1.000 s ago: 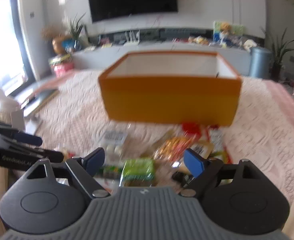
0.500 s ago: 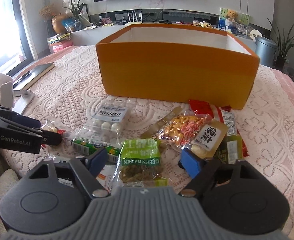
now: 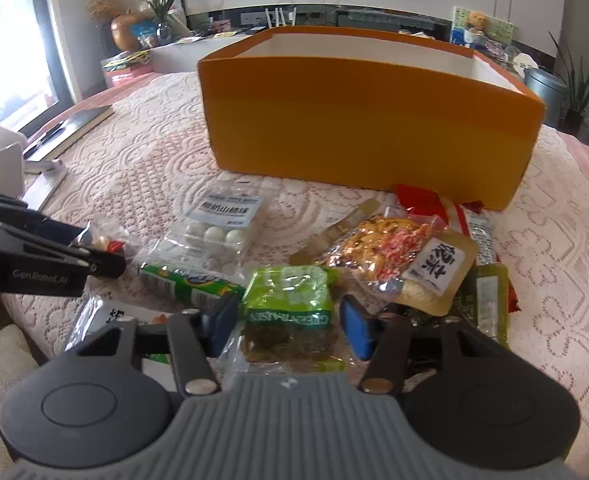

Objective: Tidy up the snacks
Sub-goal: 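Grasp the bread roll pack with the left tool while the right tool grasps the green raisin pack, then carry both packs into the orange box and open both tools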

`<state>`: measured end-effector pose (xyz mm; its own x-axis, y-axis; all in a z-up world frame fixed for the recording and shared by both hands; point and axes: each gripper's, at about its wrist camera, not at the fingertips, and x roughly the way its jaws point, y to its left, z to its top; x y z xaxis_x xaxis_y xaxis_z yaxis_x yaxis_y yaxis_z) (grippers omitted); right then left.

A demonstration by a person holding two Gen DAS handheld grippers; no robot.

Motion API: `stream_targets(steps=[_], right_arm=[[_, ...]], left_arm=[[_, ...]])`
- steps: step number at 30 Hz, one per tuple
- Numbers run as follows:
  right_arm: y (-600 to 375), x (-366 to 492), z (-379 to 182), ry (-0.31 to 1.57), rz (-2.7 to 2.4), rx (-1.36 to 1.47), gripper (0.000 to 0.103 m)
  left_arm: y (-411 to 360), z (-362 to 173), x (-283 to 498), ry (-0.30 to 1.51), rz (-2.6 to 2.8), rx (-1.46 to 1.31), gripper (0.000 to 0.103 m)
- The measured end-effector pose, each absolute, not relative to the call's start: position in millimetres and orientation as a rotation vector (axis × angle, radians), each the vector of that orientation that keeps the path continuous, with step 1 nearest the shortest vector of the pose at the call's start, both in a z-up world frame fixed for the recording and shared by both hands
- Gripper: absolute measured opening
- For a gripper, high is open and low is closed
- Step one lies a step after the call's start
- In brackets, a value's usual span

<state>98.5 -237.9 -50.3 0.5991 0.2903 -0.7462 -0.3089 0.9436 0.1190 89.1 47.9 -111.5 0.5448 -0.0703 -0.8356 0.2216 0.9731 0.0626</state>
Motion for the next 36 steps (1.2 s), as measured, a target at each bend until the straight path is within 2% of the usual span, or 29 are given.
stream_targets(steps=[7, 10, 25, 36], right_arm=[[-239, 97, -47, 0.857, 0.342, -0.042, 0.049], [-240, 96, -44, 0.858, 0.344, -0.036, 0.043], [-254, 73, -9, 0.781, 0.395, 0.024, 0.042], [-273, 69, 35, 0.690, 0.391, 0.055, 0.042]], left_arm=[[55, -107, 88, 0.964, -0.141, 0.120, 0.047], [55, -100, 83, 0.945, -0.135, 0.118, 0.047], [38, -58, 60, 0.867, -0.166, 0.127, 0.046], [11, -5, 59, 0.760, -0.233, 0.177, 0.046]])
